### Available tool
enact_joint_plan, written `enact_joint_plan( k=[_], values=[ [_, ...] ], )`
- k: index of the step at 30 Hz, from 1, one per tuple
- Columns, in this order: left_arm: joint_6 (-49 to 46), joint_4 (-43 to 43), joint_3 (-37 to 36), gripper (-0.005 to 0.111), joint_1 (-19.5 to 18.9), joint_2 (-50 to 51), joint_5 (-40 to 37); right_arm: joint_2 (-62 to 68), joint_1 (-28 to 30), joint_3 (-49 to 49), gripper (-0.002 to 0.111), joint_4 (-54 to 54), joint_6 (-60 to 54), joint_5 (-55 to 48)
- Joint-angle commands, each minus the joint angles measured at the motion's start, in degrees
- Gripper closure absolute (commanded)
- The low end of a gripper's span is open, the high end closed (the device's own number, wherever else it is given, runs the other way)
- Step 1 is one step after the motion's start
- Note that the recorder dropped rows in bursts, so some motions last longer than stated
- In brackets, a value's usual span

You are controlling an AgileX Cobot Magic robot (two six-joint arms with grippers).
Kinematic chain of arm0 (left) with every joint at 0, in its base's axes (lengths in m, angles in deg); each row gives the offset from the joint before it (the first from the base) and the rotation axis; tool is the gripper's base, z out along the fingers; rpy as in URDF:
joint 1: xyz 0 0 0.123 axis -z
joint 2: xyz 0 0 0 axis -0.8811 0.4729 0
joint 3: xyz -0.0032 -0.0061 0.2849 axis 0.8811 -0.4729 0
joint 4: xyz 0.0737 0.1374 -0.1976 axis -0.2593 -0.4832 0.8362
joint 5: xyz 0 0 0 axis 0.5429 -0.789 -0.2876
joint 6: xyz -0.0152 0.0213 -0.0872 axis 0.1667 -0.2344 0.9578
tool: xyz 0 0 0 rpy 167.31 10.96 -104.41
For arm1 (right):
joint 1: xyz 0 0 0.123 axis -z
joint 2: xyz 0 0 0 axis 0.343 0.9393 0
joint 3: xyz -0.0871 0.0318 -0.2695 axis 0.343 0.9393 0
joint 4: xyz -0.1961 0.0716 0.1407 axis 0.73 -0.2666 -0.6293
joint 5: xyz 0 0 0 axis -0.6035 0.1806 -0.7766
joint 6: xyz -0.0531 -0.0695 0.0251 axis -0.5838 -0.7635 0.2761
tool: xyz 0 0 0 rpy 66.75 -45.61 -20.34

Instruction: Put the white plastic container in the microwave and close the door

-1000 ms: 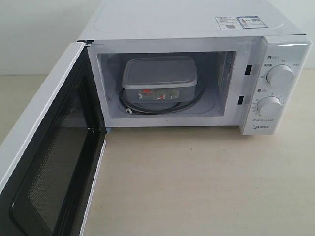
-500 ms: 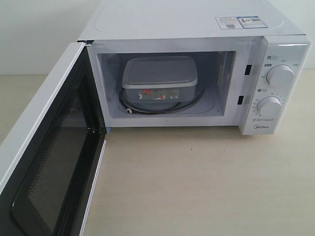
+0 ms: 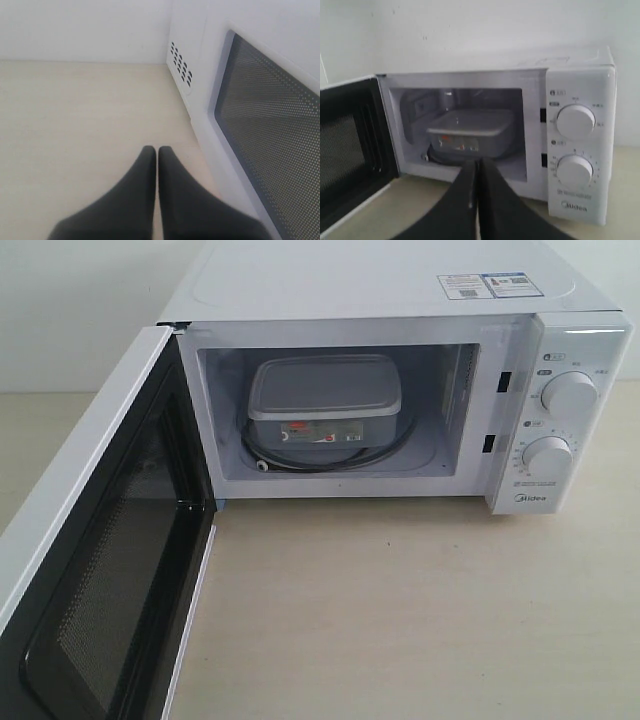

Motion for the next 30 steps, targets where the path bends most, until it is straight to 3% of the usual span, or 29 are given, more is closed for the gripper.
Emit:
enact_joint_plan(
  k=[1,12,30],
  values=[
    [0.1,0.0,-0.2,0.103,-0.2,-0.1,0.0,-0.2,0.1,0.0,0.108,4.7,2.7,-7.6],
    [0.1,0.0,-0.2,0.103,-0.2,-0.1,0.0,-0.2,0.1,0.0,0.108,5.1,4.1,-18.8],
    [0.1,0.0,-0.2,0.103,-0.2,-0.1,0.0,-0.2,6.3,0.0,0.108,4.2,3.2,-18.9]
  ],
)
